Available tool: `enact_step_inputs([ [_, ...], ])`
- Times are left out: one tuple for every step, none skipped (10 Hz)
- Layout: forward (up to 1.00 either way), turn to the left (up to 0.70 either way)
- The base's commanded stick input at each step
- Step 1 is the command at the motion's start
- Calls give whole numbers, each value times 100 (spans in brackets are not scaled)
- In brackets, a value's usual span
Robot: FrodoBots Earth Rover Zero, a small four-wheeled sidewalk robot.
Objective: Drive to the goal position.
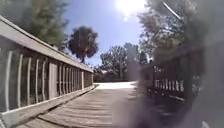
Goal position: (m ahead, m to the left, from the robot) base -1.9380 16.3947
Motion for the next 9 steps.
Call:
enact_step_inputs([
  [45, 0],
  [45, 0],
  [45, 0],
  [45, 0],
  [45, 0],
  [45, 0],
  [45, 0],
  [45, 0],
  [45, 0],
])
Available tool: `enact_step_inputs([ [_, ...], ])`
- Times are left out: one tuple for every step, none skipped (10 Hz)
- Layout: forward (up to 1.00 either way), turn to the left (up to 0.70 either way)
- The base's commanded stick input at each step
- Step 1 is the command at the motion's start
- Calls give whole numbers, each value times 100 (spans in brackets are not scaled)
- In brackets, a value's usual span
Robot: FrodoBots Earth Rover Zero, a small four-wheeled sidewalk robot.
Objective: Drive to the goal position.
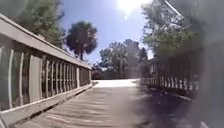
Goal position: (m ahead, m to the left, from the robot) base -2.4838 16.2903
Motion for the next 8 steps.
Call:
enact_step_inputs([
  [45, 0],
  [45, 0],
  [45, 0],
  [45, 0],
  [45, 0],
  [45, 0],
  [45, 0],
  [45, 0],
])
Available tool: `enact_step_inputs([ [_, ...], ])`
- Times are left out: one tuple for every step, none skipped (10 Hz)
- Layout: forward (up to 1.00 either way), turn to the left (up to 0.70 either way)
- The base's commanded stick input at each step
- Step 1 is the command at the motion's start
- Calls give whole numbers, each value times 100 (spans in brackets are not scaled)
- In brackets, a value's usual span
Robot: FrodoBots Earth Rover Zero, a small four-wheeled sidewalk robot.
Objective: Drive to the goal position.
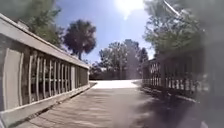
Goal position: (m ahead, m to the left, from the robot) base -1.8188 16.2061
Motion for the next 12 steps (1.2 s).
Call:
enact_step_inputs([
  [45, 0],
  [45, 0],
  [45, 0],
  [45, 0],
  [45, 0],
  [45, 0],
  [45, 0],
  [45, 0],
  [45, 0],
  [45, 0],
  [45, 0],
  [45, 0],
])
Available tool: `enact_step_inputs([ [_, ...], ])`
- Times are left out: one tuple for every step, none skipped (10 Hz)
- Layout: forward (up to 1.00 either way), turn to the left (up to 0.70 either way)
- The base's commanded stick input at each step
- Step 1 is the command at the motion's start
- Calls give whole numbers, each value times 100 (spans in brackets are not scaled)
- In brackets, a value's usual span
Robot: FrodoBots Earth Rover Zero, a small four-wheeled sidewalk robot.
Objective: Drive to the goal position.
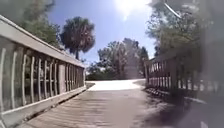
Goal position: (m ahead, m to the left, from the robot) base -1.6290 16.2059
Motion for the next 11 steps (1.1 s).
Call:
enact_step_inputs([
  [45, 0],
  [45, 0],
  [45, 0],
  [45, 0],
  [45, 0],
  [45, 0],
  [45, 0],
  [45, 0],
  [45, 0],
  [45, 0],
  [45, 0],
])
